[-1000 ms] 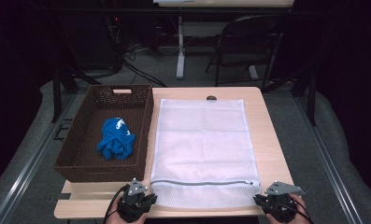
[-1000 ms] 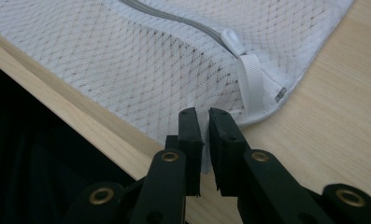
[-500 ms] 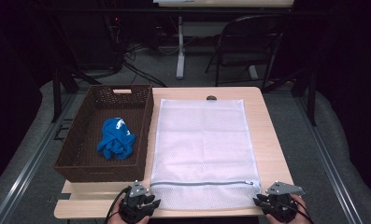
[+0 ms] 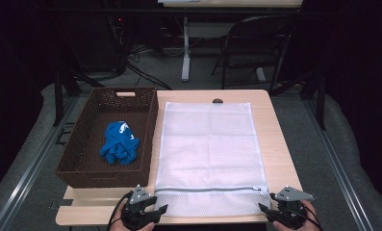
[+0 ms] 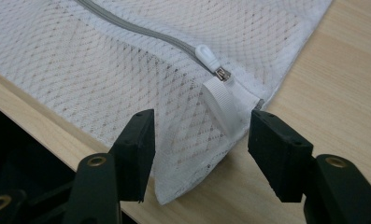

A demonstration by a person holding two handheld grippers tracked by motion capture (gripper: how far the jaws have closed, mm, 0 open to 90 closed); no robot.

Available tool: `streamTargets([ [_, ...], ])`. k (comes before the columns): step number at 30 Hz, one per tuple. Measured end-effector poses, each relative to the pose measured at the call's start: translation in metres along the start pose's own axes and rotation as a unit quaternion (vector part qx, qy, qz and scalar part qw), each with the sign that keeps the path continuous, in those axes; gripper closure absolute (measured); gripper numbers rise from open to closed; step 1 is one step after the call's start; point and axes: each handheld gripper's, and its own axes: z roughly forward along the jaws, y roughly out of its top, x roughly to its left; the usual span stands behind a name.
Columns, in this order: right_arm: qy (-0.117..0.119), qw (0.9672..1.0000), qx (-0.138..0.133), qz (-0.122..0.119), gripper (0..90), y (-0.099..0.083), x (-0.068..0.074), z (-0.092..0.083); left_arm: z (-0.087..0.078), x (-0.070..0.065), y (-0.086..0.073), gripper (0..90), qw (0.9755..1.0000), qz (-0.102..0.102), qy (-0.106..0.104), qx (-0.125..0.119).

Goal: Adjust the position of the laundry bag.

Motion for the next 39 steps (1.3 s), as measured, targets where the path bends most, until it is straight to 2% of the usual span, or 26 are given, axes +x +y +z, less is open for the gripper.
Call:
streamTargets([
  [8,-0.002,1.0,0.004,0.005,40.1,0.0,0.001,-0.001,-0.006,0.007,0.002,47.7,0.9998,-0.016,0.0,-0.01],
  [10,-0.001,1.0,0.004,0.004,40.1,0.0,0.002,-0.001,-0.007,0.008,0.002,49.4,0.9997,-0.021,-0.005,-0.012],
  [14,0.009,0.9999,-0.001,0.01,39.6,0.002,0.003,-0.003,-0.011,0.01,0.004,49.3,0.9997,-0.02,0.0,-0.013],
  [20,0.007,0.9999,0.003,0.009,39.0,0.005,0.002,-0.005,-0.017,0.012,0.009,49.3,0.9995,-0.022,0.001,-0.022],
  [23,0.002,1.0,0.001,0.003,39.0,0.007,0.001,-0.006,-0.021,0.013,0.011,51.2,0.9994,-0.026,-0.006,-0.024],
  [29,-0.013,0.9999,0.004,-0.004,39.0,0.012,0.0,-0.01,-0.025,0.013,0.017,53.0,0.9997,-0.014,0.0,-0.019],
  [33,-0.025,0.9996,-0.001,-0.013,37.3,0.02,-0.002,-0.015,-0.028,0.012,0.025,53.6,0.9997,-0.014,0.007,-0.017],
  [37,-0.028,0.9996,0.002,-0.005,37.1,0.028,-0.007,-0.02,-0.028,0.008,0.036,53.4,0.9997,-0.001,0.016,-0.017],
  [39,-0.028,0.9996,0.005,0.003,37.8,0.032,-0.01,-0.022,-0.029,0.006,0.042,51.9,0.9998,0.002,0.006,-0.017],
])
